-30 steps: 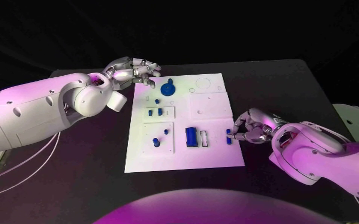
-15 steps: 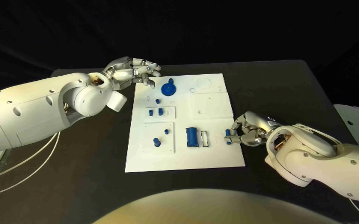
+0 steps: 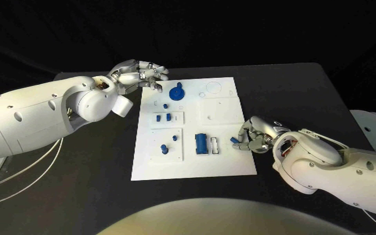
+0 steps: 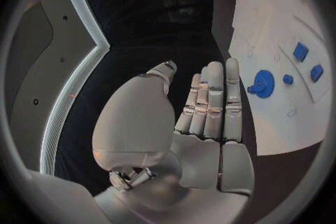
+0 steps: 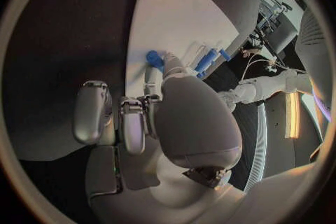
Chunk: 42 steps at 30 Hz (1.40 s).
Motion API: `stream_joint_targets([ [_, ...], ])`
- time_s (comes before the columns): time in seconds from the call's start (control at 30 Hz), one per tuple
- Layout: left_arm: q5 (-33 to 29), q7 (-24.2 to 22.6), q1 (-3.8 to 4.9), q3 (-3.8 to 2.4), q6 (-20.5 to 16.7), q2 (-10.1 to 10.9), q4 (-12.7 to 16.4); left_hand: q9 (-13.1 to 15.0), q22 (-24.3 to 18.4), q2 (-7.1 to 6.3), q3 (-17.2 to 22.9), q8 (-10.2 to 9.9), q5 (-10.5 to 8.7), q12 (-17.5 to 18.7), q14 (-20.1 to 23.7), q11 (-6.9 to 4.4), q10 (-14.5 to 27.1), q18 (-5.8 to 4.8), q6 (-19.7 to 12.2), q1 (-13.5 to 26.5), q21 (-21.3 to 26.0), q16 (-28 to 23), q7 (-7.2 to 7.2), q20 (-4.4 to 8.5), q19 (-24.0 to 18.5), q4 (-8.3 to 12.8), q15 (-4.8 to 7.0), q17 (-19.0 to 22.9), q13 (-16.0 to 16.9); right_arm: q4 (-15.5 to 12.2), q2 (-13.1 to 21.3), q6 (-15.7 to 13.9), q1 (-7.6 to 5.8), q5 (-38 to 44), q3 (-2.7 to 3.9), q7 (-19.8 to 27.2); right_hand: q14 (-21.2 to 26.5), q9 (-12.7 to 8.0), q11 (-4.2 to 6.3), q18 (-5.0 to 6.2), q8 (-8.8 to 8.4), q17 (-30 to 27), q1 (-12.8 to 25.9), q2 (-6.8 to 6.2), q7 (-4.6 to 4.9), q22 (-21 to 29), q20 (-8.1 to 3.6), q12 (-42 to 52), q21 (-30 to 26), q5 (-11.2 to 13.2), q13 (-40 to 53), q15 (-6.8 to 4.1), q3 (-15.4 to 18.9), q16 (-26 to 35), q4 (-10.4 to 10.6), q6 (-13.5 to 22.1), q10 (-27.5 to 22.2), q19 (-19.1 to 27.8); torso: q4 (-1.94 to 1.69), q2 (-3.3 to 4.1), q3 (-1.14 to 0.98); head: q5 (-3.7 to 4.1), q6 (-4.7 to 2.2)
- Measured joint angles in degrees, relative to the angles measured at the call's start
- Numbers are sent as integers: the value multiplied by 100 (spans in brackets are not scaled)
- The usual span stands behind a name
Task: Assemble the parts on the task board
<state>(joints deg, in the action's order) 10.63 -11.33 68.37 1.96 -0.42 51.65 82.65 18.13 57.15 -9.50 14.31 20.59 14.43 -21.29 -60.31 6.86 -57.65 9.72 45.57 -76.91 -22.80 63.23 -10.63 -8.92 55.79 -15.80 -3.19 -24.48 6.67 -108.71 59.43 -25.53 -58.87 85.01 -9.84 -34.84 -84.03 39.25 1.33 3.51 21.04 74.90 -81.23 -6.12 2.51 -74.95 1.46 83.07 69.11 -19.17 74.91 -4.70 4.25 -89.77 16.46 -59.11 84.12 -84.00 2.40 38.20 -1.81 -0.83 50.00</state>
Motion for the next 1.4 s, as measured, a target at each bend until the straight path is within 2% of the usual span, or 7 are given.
stream_joint_targets([
  [0.27,0,8,0,0,5,6,6,1,0,0,0,0,0,0,0,0,0,0,0,0,0,0,0,0,0,0,0,0,-1,-19,-44,62,2,246,4,-46,0,-49,0,0,-62,0,-358,-58,-19,0,0,2,0,157,9,0,-336,0,19,-19,0,0,4,-2,-1,5,-4],
  [0.4,0,14,0,0,9,7,11,5,0,0,-1,0,0,0,0,0,0,0,0,0,0,0,0,0,0,-1,0,0,-1,-59,-51,87,2,326,7,-52,0,-157,19,0,-158,0,-533,-154,1,1,0,1,0,150,5,0,-813,0,71,-95,-19,0,4,-2,-1,2,-7],
  [0.5,0,18,0,0,10,8,12,4,-6,0,-16,0,0,0,0,0,0,0,0,0,0,0,0,0,0,-17,0,0,-1,-98,-42,90,6,368,4,-76,14,-187,53,0,-233,0,-562,-314,21,1,-45,1,43,626,3,-14,-1786,0,475,-145,-10,0,3,-2,-1,-3,-12],
  [0.6,0,21,0,0,11,9,13,4,-6,0,-16,0,0,0,0,0,0,0,0,0,0,0,0,0,0,-16,0,0,0,-154,-6,78,9,382,-6,-117,2,-79,52,0,-149,0,-282,-739,9,1,-46,1,55,679,3,-26,-2875,0,410,-134,-10,0,3,-2,-2,-3,-15],
  [0.73,0,25,0,0,11,7,13,4,-6,0,-16,0,0,0,0,0,0,0,0,0,0,0,0,0,0,-16,0,0,4,-278,17,54,0,338,-30,-170,1,201,52,0,29,0,243,-895,-28,1,-46,1,93,746,3,-25,-3552,0,263,-24,-10,0,2,-2,-1,-5,-16],
  [1.03,1,28,0,0,12,-2,16,3,-5,0,-16,0,0,0,0,0,0,0,0,0,0,0,0,0,0,-16,0,0,3,-493,-68,-180,-123,-59,-19,-184,0,320,52,0,117,5,684,-934,-17,2,-45,30,146,772,3,-24,-3971,0,-42,25,-10,0,-2,-2,2,15,-19],
  [1.4,2,29,0,0,12,-8,35,2,-5,0,-16,0,0,0,0,0,0,0,0,0,0,0,0,0,0,-16,0,0,3,-411,-363,-359,-139,-753,-19,-147,0,329,52,0,149,4,1083,-972,-7,3,-45,53,146,750,3,-23,-4451,0,-444,37,-10,0,-2,1,5,13,-3],
])
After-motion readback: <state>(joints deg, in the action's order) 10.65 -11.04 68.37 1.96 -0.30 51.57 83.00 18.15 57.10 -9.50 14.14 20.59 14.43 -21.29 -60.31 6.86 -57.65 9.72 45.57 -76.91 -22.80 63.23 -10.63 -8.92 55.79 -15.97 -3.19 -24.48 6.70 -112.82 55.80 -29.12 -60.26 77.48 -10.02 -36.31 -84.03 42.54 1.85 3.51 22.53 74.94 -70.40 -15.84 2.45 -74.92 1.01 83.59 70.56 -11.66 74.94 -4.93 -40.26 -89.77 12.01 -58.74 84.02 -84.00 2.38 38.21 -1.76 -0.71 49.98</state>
